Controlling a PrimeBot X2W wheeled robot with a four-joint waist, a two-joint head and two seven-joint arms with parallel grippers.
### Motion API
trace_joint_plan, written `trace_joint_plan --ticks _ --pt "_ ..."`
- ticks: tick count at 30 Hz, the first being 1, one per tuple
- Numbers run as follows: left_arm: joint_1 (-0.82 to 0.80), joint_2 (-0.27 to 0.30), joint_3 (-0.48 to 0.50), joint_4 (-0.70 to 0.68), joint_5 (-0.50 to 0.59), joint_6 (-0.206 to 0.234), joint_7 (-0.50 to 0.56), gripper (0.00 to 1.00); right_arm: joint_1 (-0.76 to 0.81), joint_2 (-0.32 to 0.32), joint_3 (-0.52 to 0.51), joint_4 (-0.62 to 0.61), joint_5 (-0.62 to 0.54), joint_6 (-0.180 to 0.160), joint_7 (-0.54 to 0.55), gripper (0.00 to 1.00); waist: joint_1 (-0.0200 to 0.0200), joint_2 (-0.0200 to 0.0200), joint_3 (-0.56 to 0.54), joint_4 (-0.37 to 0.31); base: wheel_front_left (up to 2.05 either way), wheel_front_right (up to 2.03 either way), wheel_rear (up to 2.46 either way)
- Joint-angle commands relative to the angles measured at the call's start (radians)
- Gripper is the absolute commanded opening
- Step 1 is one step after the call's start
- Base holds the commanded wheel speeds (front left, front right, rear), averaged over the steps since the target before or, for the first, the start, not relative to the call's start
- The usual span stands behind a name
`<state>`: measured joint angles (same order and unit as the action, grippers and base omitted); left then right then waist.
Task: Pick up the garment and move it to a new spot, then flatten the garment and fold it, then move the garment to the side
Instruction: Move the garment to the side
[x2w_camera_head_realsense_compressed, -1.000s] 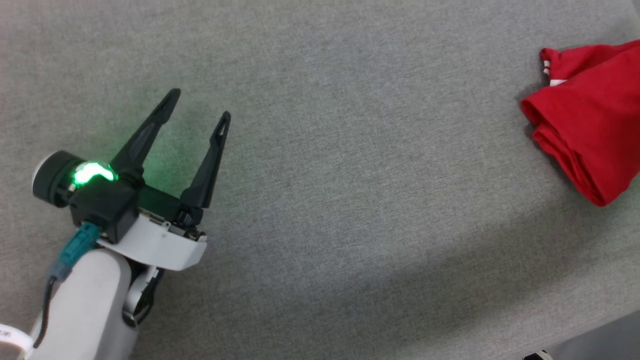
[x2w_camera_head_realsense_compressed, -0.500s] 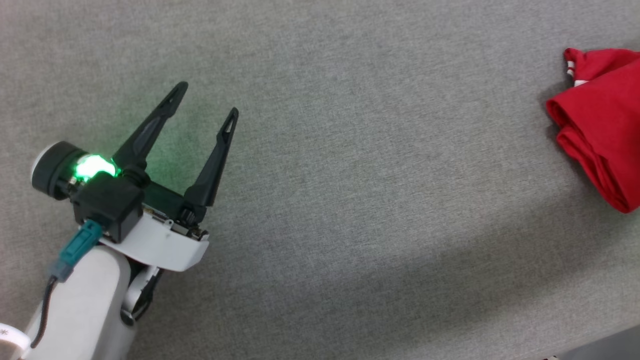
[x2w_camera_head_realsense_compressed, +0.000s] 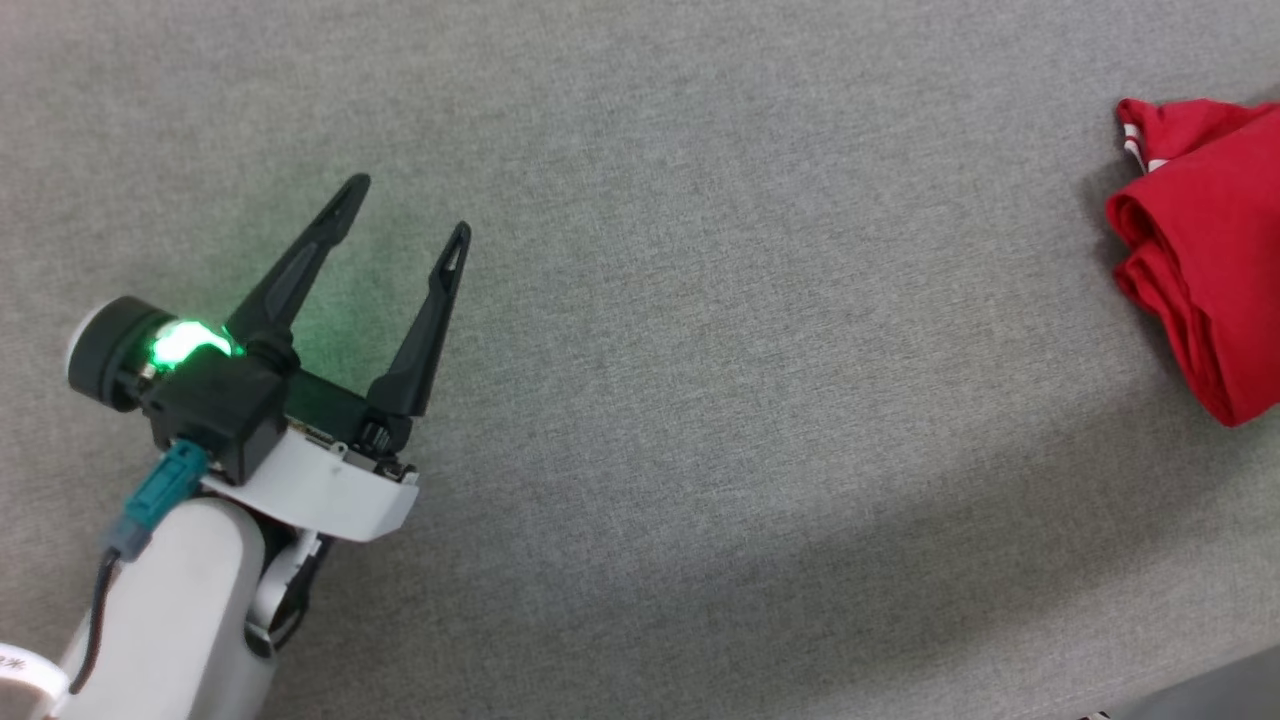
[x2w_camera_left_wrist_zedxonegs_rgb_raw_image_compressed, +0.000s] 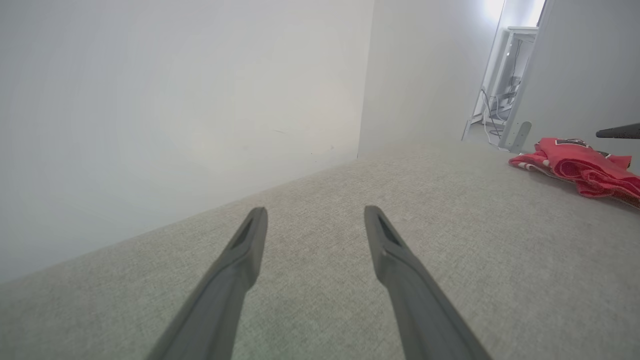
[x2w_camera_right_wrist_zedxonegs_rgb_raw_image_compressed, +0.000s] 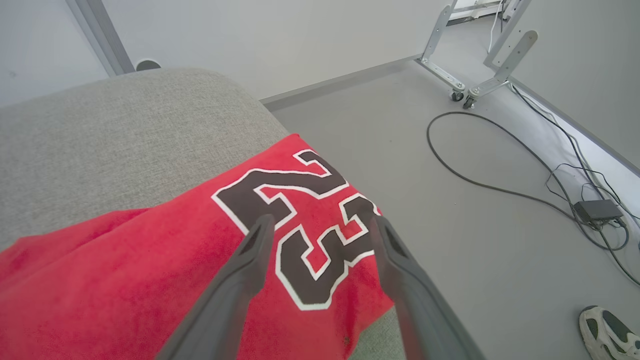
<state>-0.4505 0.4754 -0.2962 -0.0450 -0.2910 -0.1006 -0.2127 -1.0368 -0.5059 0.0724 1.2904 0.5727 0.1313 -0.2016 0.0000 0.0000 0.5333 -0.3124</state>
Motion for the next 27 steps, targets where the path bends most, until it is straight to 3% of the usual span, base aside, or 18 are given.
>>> trace_joint_plan --ticks 1,9,17,27 --pt "0.005 -0.005 -0.003 0.007 -0.008 0.003 -0.006 1.00 0.010 -0.009 -0.004 0.002 -0.013 -0.001 0.005 1.00 0.0000 0.0000 -0.012 0.001 0.00 0.00 0.00" --pt "0.033 -0.054 -0.007 0.096 -0.031 0.016 -0.034 1.00 0.035 0.031 0.066 -0.051 -0.055 -0.001 -0.031 1.00 0.0000 0.0000 -0.096 0.051 0.00 0.00 0.00" --pt "0.089 -0.094 0.043 0.198 -0.061 0.032 -0.051 1.00 0.145 0.070 0.180 -0.296 0.050 -0.001 -0.057 1.00 0.0000 0.0000 -0.194 0.145 0.00 0.00 0.00" --pt "0.170 -0.138 0.125 0.248 -0.059 0.001 -0.053 1.00 0.293 0.104 0.355 -0.527 0.079 -0.001 -0.064 1.00 0.0000 0.0000 -0.301 0.240 0.00 0.00 0.00"
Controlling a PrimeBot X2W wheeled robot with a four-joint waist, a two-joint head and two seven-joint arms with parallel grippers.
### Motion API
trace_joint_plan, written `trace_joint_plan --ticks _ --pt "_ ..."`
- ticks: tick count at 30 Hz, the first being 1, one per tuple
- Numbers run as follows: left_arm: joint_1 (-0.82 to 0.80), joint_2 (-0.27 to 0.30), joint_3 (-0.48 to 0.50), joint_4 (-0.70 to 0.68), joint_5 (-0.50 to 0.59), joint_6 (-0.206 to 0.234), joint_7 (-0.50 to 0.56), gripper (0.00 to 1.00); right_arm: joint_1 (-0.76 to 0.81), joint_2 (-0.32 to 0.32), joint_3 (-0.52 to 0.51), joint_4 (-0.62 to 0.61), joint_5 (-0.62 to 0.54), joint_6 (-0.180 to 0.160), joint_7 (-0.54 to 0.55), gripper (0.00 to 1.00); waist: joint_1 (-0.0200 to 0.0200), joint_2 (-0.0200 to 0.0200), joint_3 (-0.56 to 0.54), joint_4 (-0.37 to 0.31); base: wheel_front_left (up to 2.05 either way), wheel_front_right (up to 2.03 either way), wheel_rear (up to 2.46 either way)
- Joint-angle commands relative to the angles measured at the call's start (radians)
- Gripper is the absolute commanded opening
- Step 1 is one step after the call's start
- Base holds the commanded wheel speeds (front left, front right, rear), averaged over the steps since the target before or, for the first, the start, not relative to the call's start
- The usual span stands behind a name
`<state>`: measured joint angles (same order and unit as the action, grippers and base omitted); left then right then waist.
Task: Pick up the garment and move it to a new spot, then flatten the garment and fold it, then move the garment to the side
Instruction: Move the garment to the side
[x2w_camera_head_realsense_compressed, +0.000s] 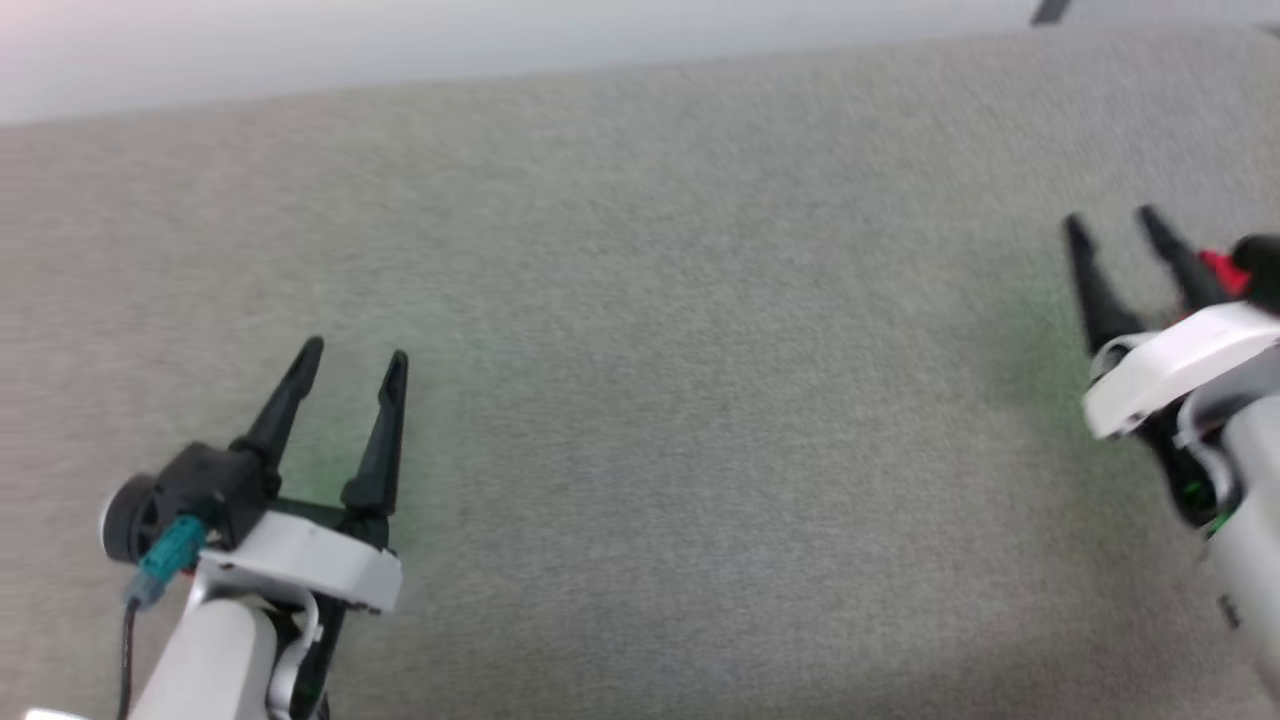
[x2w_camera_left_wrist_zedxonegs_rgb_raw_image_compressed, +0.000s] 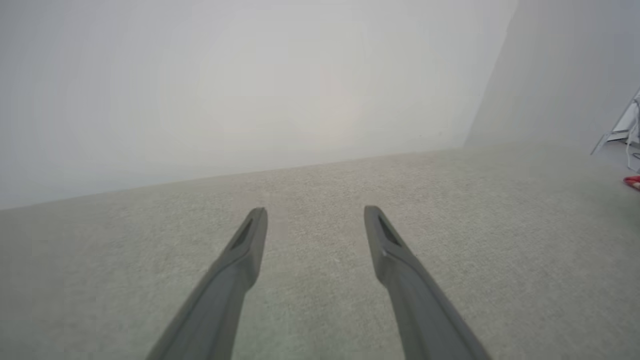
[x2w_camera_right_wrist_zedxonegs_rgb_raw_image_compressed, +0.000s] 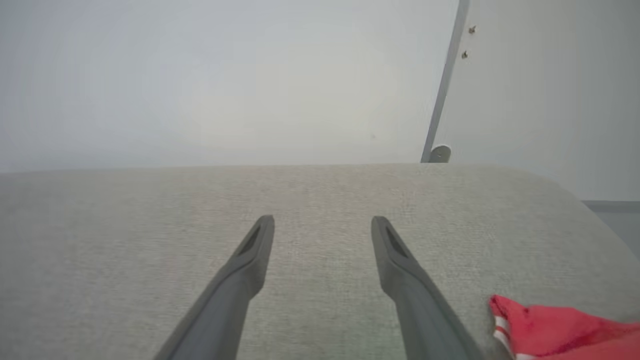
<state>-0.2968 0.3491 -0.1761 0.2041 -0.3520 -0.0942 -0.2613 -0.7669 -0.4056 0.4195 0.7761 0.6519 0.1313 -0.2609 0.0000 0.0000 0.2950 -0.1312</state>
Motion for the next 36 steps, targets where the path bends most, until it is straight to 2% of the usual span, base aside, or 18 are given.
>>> trace_joint_plan --ticks 1,8,14,22,29,36 --pt "0.025 -0.015 0.011 -0.003 0.006 -0.007 -0.004 1.00 0.042 0.010 0.017 -0.031 -0.005 -0.001 -0.004 1.00 0.0000 0.0000 -0.071 0.066 0.00 0.00 0.00" --pt "0.094 -0.032 0.077 0.010 0.027 -0.021 -0.004 1.00 0.162 0.023 -0.002 -0.150 -0.019 -0.001 -0.005 1.00 0.0000 0.0000 -0.129 0.103 0.00 0.00 0.00" --pt "0.151 -0.059 0.108 -0.019 0.038 -0.030 -0.004 1.00 0.286 0.032 -0.098 -0.287 -0.040 -0.001 -0.005 1.00 0.0000 0.0000 -0.163 0.129 0.00 0.00 0.00" --pt "0.228 -0.084 0.147 -0.087 0.047 -0.036 -0.004 1.00 0.452 0.056 -0.215 -0.447 -0.131 -0.001 -0.005 1.00 0.0000 0.0000 -0.180 0.151 0.00 0.00 0.00" --pt "0.307 -0.113 0.174 -0.142 0.066 -0.037 -0.004 1.00 0.592 0.081 -0.305 -0.542 -0.173 -0.001 -0.005 1.00 0.0000 0.0000 -0.196 0.163 0.00 0.00 0.00" --pt "0.375 -0.129 0.194 -0.201 0.078 -0.037 -0.004 1.00 0.741 0.121 -0.417 -0.673 -0.217 -0.001 0.044 1.00 0.0000 0.0000 -0.214 0.175 0.00 0.00 0.00"
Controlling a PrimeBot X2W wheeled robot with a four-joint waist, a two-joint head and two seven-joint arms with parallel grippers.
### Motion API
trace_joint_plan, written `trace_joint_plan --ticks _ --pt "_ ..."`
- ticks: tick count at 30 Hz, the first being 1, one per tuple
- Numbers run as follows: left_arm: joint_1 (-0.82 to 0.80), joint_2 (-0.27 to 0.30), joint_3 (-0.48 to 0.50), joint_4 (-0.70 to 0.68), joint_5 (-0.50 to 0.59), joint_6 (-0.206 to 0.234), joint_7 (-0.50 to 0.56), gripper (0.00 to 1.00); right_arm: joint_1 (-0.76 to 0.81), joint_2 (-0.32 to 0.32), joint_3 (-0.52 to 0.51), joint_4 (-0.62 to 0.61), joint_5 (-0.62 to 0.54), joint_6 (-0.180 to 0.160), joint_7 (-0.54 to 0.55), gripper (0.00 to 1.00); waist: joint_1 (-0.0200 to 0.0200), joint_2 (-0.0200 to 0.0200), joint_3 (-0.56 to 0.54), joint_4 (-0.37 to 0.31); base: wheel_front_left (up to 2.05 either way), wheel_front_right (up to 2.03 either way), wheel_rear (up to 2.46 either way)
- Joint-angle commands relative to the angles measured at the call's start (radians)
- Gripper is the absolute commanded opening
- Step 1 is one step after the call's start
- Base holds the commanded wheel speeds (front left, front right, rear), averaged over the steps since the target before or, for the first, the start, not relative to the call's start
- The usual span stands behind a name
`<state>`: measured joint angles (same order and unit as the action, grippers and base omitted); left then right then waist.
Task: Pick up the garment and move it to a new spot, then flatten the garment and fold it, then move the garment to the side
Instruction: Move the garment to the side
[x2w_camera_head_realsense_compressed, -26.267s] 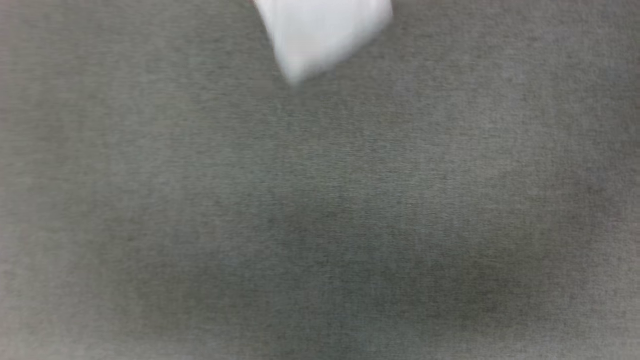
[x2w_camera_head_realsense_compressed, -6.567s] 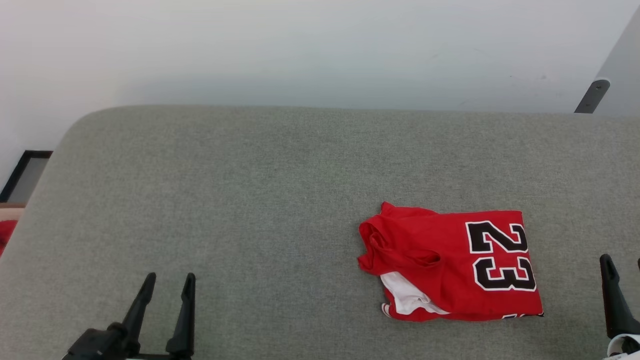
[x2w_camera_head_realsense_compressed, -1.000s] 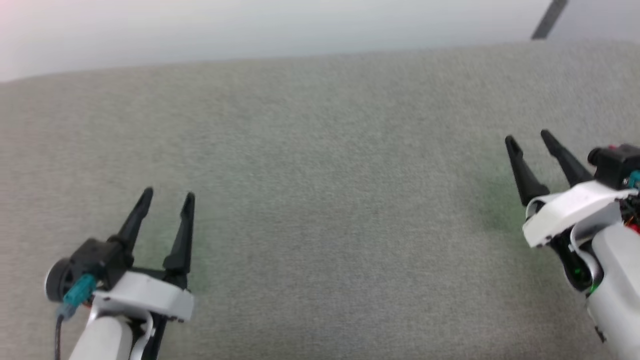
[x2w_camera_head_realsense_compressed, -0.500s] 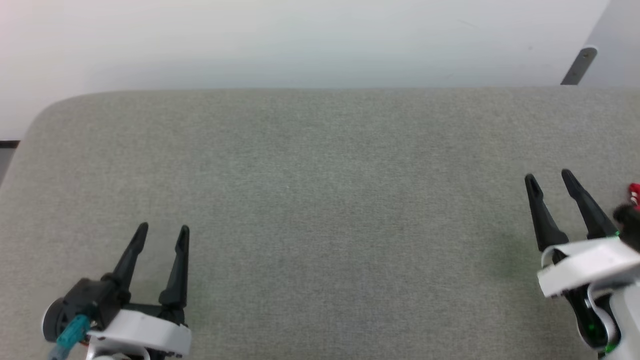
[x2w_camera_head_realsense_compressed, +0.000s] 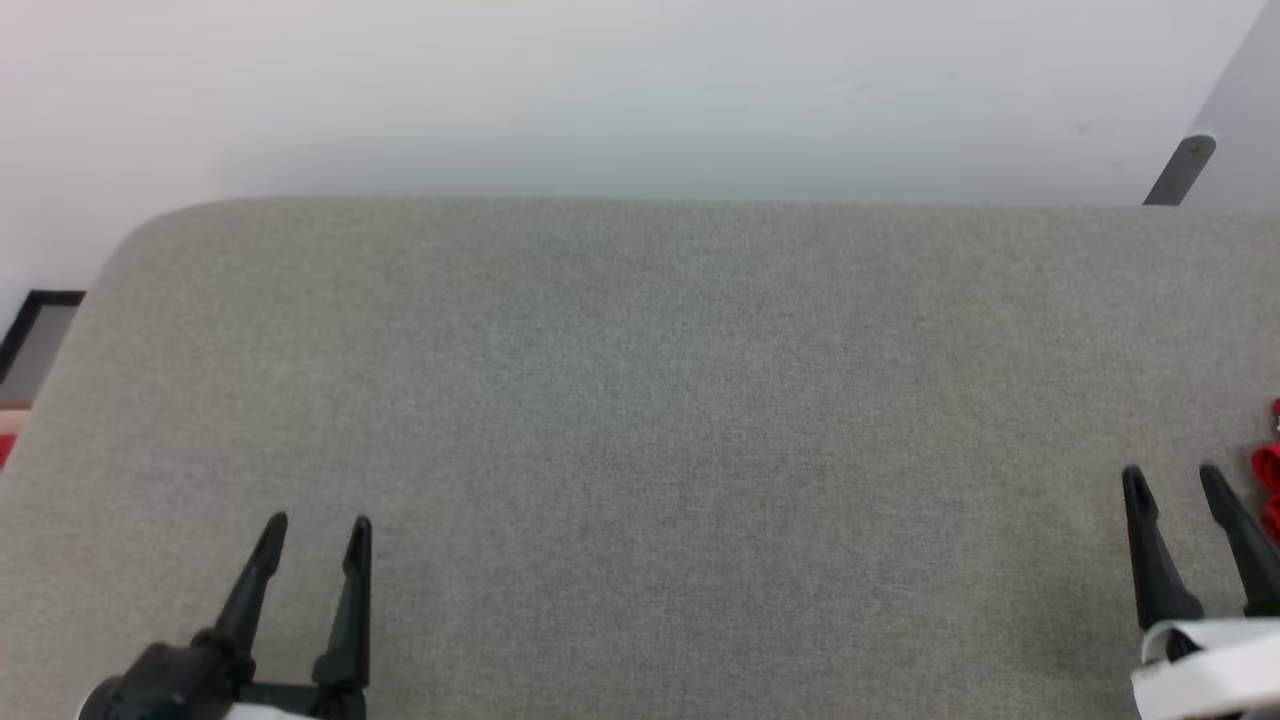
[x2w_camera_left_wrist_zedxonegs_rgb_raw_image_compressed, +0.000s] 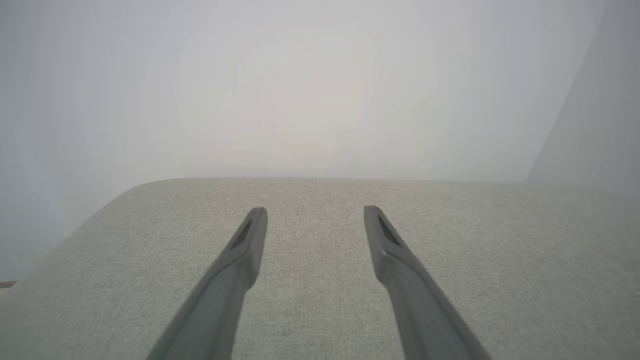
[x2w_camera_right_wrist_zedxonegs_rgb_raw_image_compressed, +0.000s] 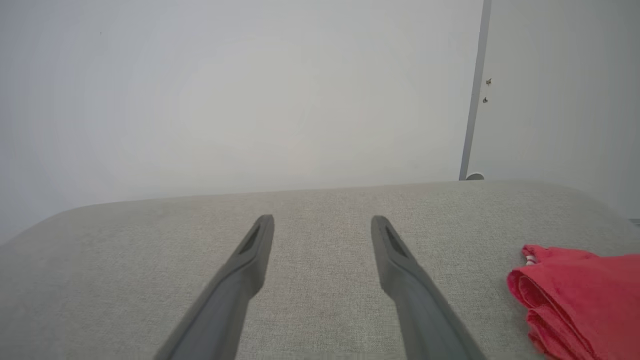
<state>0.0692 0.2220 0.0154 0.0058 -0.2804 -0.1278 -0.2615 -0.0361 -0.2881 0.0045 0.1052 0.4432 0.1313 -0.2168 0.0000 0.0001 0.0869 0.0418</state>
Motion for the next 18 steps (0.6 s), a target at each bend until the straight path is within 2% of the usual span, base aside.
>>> trace_joint_plan --ticks 1,9,18 --pt "0.021 -0.005 0.003 -0.011 0.009 -0.004 -0.004 1.00 0.031 0.011 -0.016 -0.022 -0.011 -0.001 0.009 1.00 0.0000 -0.0001 -0.011 0.003 0.00 0.00 0.00" --pt "0.069 -0.014 0.014 -0.048 0.011 -0.004 -0.004 1.00 0.141 0.075 -0.097 -0.150 -0.037 -0.001 0.068 1.00 0.0000 -0.0001 -0.027 0.014 0.00 0.00 0.00" --pt "0.069 -0.025 0.024 -0.050 0.018 -0.004 -0.004 1.00 0.167 0.105 -0.111 -0.205 -0.045 -0.001 0.100 1.00 0.0000 -0.0001 -0.029 0.014 0.00 0.00 0.00"
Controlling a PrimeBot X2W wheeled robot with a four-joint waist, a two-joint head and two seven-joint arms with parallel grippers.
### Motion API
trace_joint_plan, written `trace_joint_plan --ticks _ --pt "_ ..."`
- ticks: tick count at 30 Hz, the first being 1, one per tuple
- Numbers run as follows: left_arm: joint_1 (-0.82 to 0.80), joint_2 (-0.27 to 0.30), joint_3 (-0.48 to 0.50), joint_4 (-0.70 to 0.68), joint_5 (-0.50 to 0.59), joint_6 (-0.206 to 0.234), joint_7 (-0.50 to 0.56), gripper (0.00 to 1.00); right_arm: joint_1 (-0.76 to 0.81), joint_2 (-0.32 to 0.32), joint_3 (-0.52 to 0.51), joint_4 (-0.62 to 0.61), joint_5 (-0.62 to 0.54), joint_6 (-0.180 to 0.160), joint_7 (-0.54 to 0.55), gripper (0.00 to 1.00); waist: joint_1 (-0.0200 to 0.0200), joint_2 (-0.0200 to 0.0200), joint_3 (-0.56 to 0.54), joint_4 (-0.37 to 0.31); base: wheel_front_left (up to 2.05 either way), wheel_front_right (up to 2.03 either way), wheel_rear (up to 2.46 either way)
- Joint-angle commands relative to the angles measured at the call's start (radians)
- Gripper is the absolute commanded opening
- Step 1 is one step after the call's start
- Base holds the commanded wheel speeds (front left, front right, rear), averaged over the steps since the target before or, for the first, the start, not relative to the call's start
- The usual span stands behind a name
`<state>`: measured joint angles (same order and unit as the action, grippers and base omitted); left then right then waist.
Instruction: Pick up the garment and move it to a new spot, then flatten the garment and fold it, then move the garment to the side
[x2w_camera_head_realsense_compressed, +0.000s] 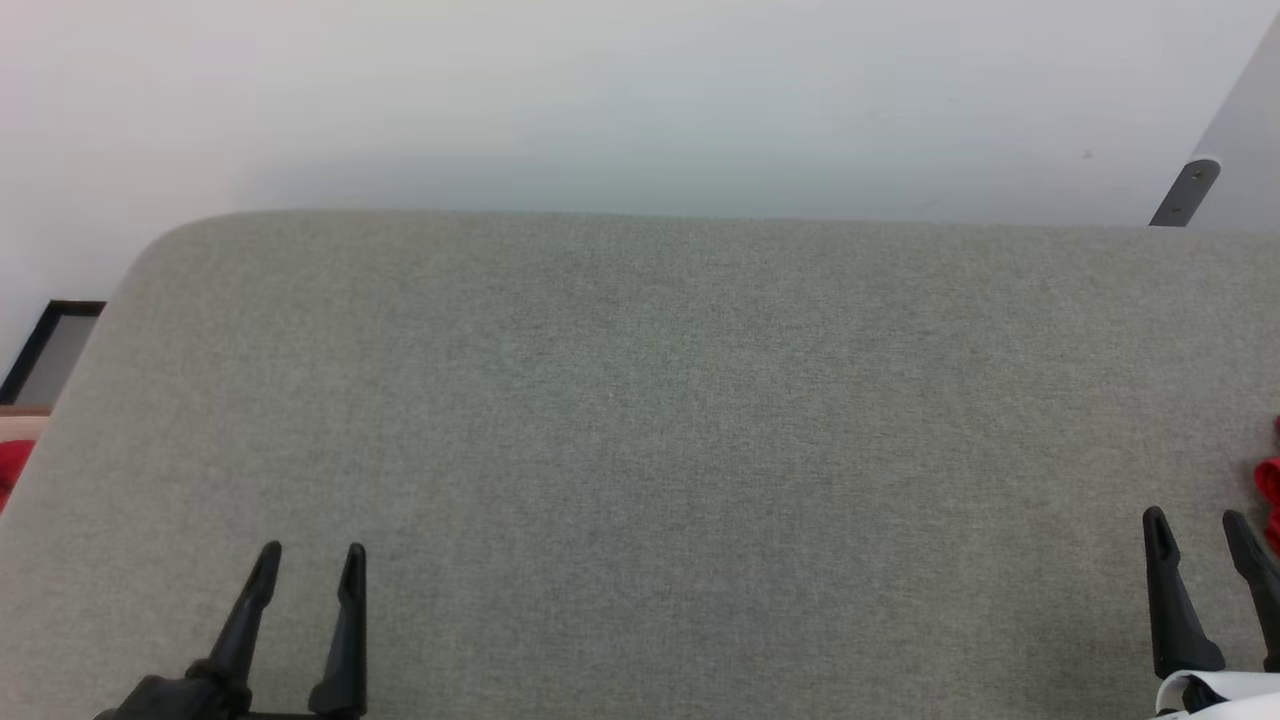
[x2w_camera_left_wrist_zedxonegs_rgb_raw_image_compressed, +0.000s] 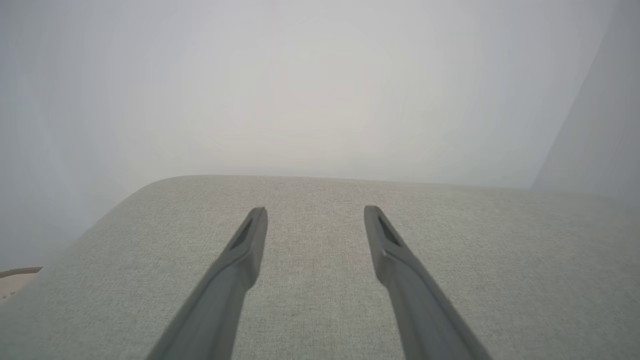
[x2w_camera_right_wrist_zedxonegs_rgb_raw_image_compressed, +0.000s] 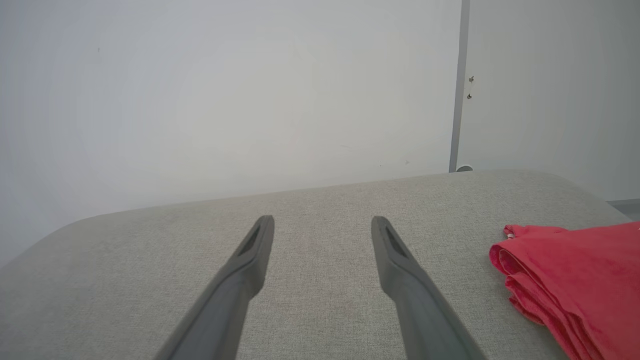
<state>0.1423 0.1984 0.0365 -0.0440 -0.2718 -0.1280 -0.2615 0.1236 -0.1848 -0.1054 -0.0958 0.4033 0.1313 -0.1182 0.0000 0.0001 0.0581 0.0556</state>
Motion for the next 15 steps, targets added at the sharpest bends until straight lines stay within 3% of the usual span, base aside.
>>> trace_joint_plan --ticks 1,15 --pt "-0.006 -0.003 0.004 0.001 0.011 -0.004 -0.004 1.00 0.008 0.003 -0.001 -0.006 -0.007 -0.001 0.002 1.00 0.0000 -0.0001 0.000 -0.001 0.00 0.00 0.00" --pt "-0.009 -0.004 -0.001 0.008 0.007 -0.004 -0.004 1.00 0.006 0.016 0.001 -0.007 -0.008 -0.001 -0.005 1.00 0.0000 -0.0001 0.000 -0.013 0.00 0.00 0.00"
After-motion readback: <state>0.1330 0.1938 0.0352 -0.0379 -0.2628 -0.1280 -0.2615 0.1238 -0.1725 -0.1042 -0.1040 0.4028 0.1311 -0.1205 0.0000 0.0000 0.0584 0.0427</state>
